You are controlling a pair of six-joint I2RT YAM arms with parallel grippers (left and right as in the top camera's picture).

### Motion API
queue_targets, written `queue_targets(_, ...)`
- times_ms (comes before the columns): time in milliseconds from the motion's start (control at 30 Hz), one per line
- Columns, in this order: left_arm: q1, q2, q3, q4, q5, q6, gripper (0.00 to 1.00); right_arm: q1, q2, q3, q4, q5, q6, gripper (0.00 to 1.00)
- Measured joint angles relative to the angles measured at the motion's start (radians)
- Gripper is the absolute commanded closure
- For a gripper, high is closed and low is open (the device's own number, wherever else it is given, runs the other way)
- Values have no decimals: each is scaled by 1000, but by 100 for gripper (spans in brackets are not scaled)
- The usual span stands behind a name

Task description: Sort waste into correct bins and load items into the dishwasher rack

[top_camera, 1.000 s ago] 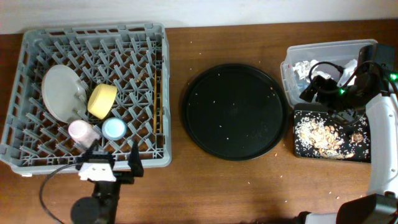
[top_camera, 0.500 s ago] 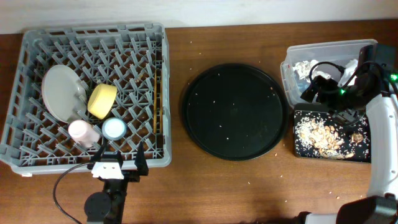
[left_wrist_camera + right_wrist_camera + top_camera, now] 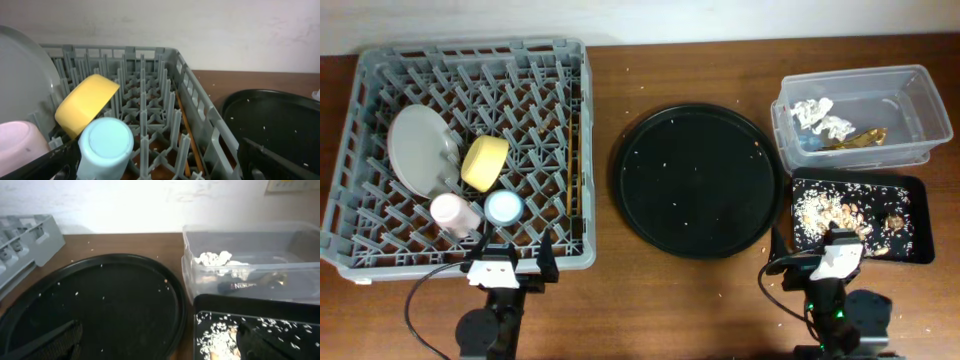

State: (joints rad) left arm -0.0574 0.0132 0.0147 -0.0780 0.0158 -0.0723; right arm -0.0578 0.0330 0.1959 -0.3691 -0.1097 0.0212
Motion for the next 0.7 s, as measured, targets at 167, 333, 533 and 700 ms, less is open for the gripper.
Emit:
queue_targets(167, 0, 0, 0, -1, 0, 0, 1, 49, -19, -143, 232, -8, 0, 2)
queue_targets(333, 0, 0, 0, -1, 0, 0, 1, 63, -19, -180, 298, -9, 0, 2)
queue_targets(533, 0, 0, 0, -1, 0, 0, 1, 63, -19, -180, 299, -9, 0, 2)
queue_targets(700, 0, 0, 0, -1, 0, 0, 1, 63, -19, -180, 299, -8, 0, 1)
